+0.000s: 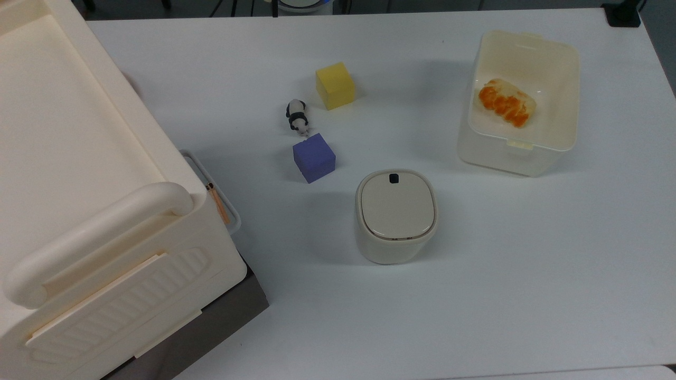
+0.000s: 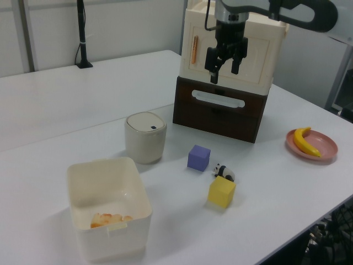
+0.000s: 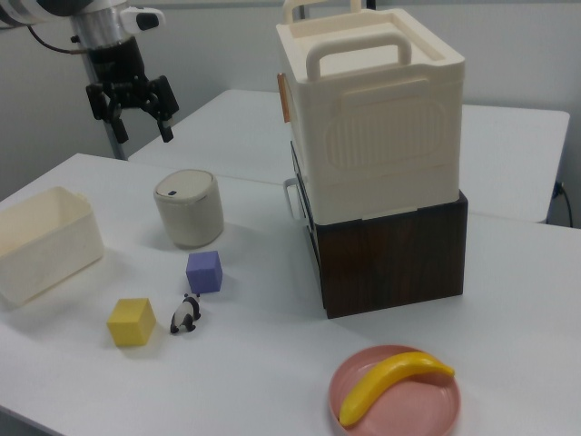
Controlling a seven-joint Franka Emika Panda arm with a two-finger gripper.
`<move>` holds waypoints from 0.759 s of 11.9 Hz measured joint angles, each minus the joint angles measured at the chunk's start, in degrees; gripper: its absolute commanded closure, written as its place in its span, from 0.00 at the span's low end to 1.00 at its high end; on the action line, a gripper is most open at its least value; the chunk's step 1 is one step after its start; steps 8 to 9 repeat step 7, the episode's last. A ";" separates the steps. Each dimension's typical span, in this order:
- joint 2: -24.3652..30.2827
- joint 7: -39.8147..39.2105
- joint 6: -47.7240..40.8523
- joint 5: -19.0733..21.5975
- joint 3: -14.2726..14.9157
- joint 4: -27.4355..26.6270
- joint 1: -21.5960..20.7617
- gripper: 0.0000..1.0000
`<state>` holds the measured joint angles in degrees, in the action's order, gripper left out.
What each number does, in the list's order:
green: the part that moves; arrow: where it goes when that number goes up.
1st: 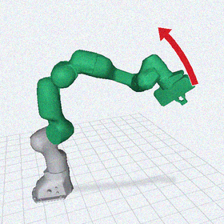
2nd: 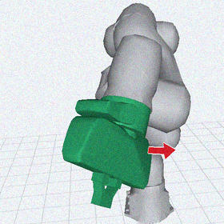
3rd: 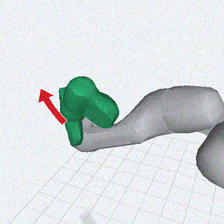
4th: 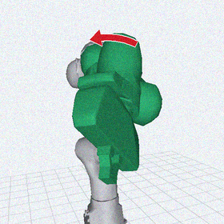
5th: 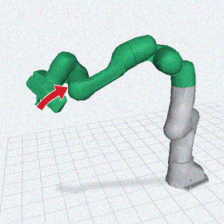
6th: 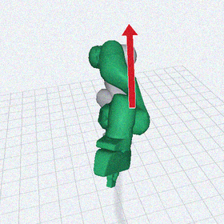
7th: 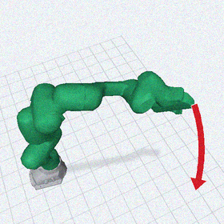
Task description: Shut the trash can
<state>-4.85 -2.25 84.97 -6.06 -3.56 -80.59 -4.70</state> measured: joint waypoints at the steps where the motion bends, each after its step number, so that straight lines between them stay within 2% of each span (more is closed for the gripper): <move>1: 0.36 -0.67 0.00 0.00 0.61 -0.02 0.03 0.00; 3: 0.53 -1.04 0.00 0.00 1.60 -0.04 0.15 0.00; 9: 0.53 -1.04 0.28 0.00 2.14 -0.04 0.19 0.00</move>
